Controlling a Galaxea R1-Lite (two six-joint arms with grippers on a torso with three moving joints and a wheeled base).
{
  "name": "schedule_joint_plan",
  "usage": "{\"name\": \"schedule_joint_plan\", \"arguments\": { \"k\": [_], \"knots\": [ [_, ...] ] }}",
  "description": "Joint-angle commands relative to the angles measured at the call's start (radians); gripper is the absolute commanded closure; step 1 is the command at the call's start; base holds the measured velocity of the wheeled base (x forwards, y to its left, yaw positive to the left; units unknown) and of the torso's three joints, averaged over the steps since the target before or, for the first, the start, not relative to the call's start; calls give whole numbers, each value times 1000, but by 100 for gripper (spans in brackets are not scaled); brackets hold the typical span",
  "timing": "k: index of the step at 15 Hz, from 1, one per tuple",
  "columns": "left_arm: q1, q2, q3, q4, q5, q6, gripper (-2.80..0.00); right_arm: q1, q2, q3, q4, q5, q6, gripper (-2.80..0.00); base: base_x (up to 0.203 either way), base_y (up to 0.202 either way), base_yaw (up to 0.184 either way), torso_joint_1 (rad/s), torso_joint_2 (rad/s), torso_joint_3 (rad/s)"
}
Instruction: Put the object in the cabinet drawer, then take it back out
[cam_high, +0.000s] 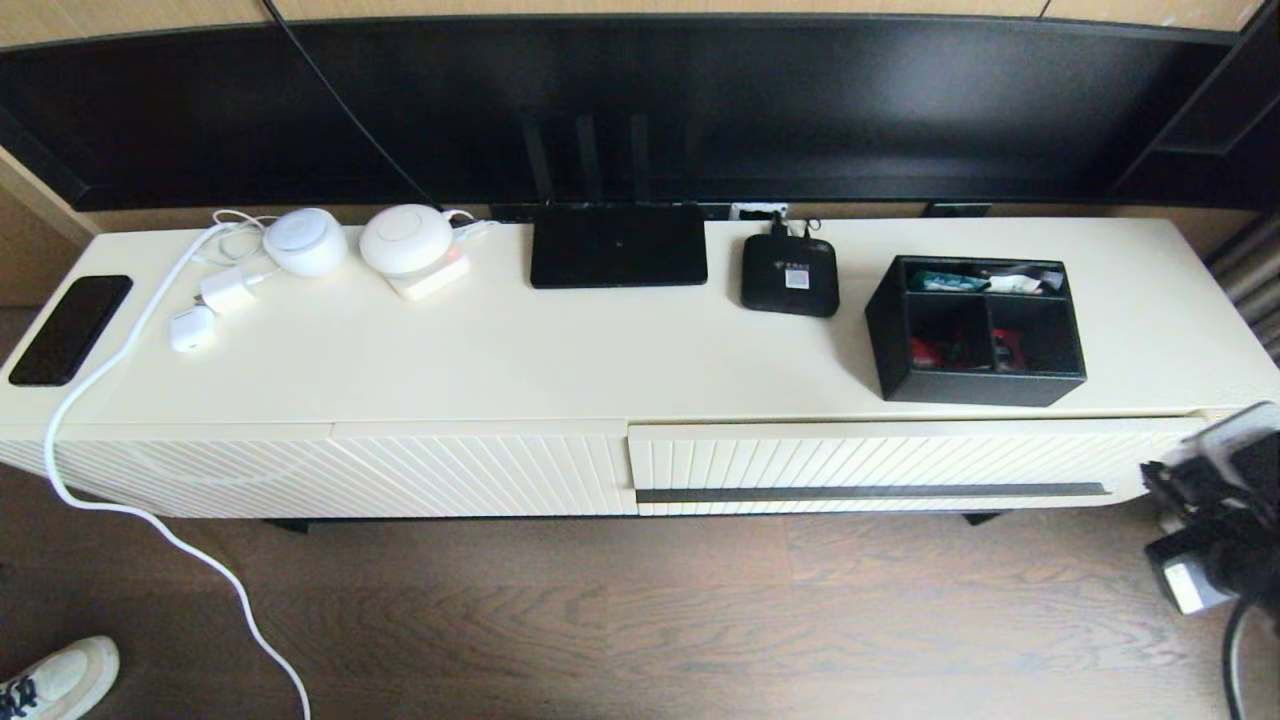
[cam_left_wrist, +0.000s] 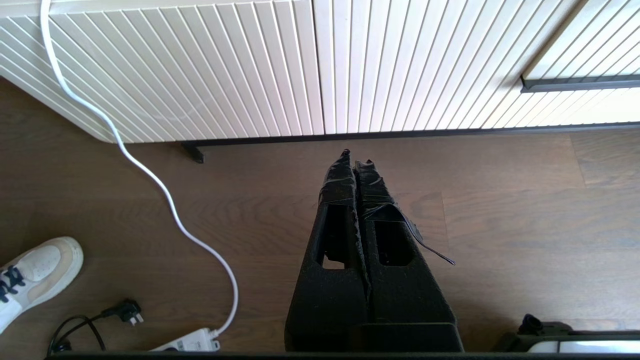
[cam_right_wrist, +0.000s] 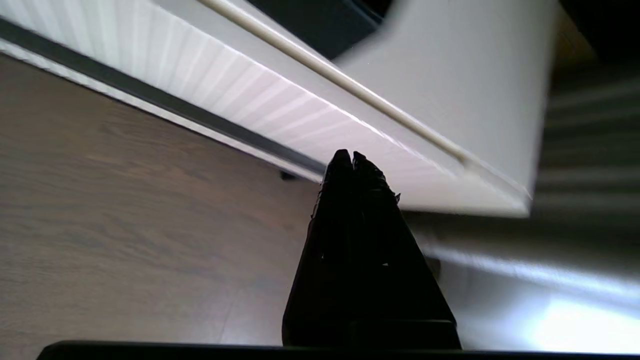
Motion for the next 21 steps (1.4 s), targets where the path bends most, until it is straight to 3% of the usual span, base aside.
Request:
{"name": "schedule_joint_plan", "arguments": {
  "k": [1, 4, 9, 11, 12, 13, 15, 17, 21],
  "knots": [
    [0, 0, 0, 0, 0, 0, 0, -93, -268, 11, 150, -2, 59, 0, 0, 0, 0, 0, 0, 0],
    [0, 0, -1, 0, 0, 0, 0, -158, -478, 58, 322, 3, 243, 0, 0, 0, 0, 0, 0, 0],
    [0, 0, 0, 0, 0, 0, 0, -187, -860, 114, 628, 23, 345, 0, 0, 0, 0, 0, 0, 0],
    [0, 0, 0, 0, 0, 0, 0, -184, -1020, 132, 758, 43, 442, 0, 0, 0, 0, 0, 0, 0],
    [0, 0, -1, 0, 0, 0, 0, -180, -1077, 142, 826, 69, 518, 0, 0, 0, 0, 0, 0, 0],
    [0, 0, -1, 0, 0, 0, 0, -177, -1129, 150, 886, 149, 557, 0, 0, 0, 0, 0, 0, 0],
    [0, 0, -1, 0, 0, 0, 0, -175, -1199, 166, 952, 322, 549, 0, 0, 0, 0, 0, 0, 0],
    [0, 0, -1, 0, 0, 0, 0, -174, -1200, 215, 902, 341, 467, 0, 0, 0, 0, 0, 0, 0],
    [0, 1, 0, 0, 0, 0, 0, -174, -1201, 258, 781, 342, 474, 0, 0, 0, 0, 0, 0, 0]
  ]
}}
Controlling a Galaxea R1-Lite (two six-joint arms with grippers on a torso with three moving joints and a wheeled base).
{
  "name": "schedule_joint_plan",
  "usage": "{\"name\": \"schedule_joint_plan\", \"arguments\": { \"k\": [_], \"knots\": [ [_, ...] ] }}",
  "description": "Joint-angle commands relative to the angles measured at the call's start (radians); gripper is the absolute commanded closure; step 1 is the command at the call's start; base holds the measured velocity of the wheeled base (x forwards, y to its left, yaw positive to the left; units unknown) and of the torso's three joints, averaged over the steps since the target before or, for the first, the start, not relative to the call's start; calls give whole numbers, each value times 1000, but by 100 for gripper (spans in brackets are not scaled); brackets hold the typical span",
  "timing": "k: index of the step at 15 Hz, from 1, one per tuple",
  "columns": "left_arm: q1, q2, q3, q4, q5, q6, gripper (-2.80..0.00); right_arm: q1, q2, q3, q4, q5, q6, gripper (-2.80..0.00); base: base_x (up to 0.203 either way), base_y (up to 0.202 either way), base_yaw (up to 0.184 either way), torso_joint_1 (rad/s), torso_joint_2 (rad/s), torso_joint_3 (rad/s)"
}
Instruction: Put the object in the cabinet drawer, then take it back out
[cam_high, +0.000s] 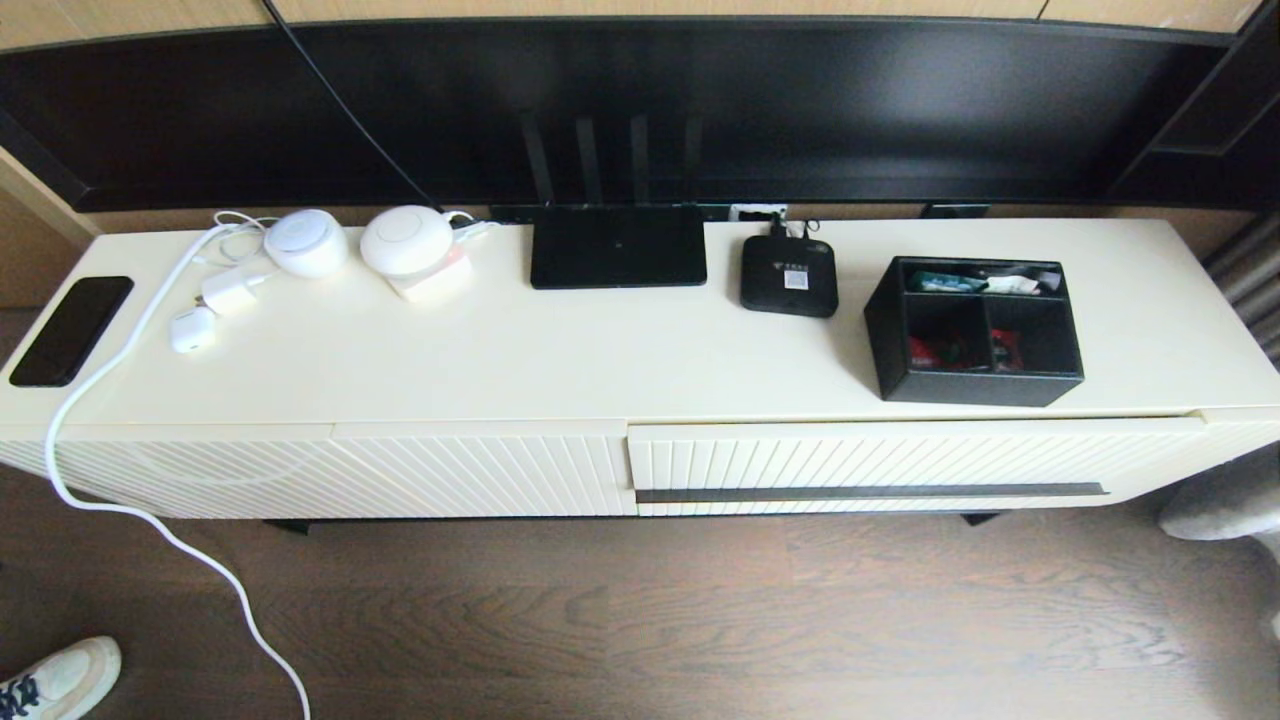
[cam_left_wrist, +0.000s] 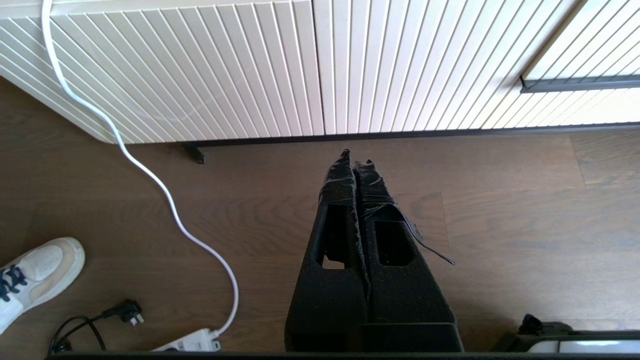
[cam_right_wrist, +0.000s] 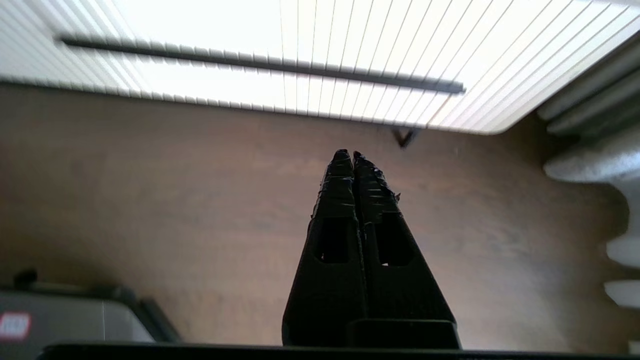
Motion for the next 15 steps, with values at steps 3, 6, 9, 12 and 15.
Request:
{"name": "schedule_joint_plan", "arguments": {
  "k": [3, 6, 9, 12, 15],
  "knots": [
    [0, 0, 1, 0, 0, 0, 0, 0, -4, 26, -48, -6, 51, 0, 0, 0, 0, 0, 0, 0],
    [0, 0, -1, 0, 0, 0, 0, 0, -5, 26, -48, -6, 51, 0, 0, 0, 0, 0, 0, 0],
    [0, 0, 1, 0, 0, 0, 0, 0, -5, 26, -48, -6, 49, 0, 0, 0, 0, 0, 0, 0],
    [0, 0, -1, 0, 0, 0, 0, 0, -5, 26, -48, -6, 51, 0, 0, 0, 0, 0, 0, 0],
    [0, 0, 1, 0, 0, 0, 0, 0, -3, 25, -48, -6, 51, 0, 0, 0, 0, 0, 0, 0]
  ]
}}
